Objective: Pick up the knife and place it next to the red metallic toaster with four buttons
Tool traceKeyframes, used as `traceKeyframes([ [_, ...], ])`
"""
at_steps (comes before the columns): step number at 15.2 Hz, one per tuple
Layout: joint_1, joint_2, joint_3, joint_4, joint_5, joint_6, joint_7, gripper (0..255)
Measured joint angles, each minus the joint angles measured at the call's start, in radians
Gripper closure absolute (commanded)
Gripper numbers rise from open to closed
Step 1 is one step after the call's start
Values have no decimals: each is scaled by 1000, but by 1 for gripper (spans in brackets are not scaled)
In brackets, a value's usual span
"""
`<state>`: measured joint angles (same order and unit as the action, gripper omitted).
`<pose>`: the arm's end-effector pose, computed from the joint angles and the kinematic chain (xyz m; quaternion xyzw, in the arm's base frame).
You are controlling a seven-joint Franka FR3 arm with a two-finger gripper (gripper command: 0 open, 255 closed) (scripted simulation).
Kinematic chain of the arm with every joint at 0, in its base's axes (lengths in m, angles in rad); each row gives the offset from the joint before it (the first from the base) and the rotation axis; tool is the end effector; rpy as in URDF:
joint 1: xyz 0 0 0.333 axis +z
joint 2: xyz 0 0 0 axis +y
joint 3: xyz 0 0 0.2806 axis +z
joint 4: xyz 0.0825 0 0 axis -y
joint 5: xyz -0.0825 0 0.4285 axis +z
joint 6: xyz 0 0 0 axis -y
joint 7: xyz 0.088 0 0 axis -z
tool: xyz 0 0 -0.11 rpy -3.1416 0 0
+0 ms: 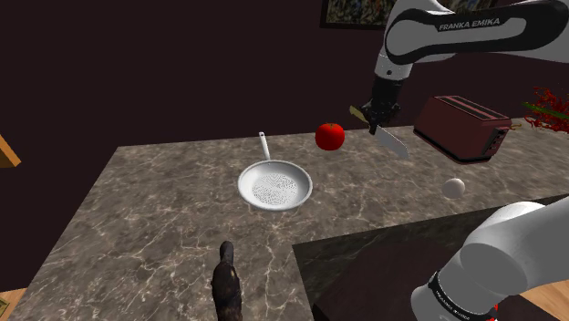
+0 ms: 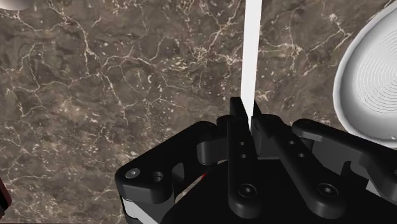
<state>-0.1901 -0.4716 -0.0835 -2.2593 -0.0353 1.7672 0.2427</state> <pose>0.4495 -0.1315 0.4962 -0.9689 0.2472 0.0109 0.0018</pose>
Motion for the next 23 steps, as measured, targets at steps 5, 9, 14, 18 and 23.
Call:
traceKeyframes([
  [5, 2, -1, 3, 66, 2, -67, 2, 255],
  [9, 2, 6, 5, 124, 3, -118, 2, 255],
  [14, -7, 4, -15, 167, -6, -162, -25, 255],
  [18, -39, -36, -78, 139, -42, -172, -109, 255],
  [23, -83, -62, -170, 135, -94, -184, -230, 255],
])
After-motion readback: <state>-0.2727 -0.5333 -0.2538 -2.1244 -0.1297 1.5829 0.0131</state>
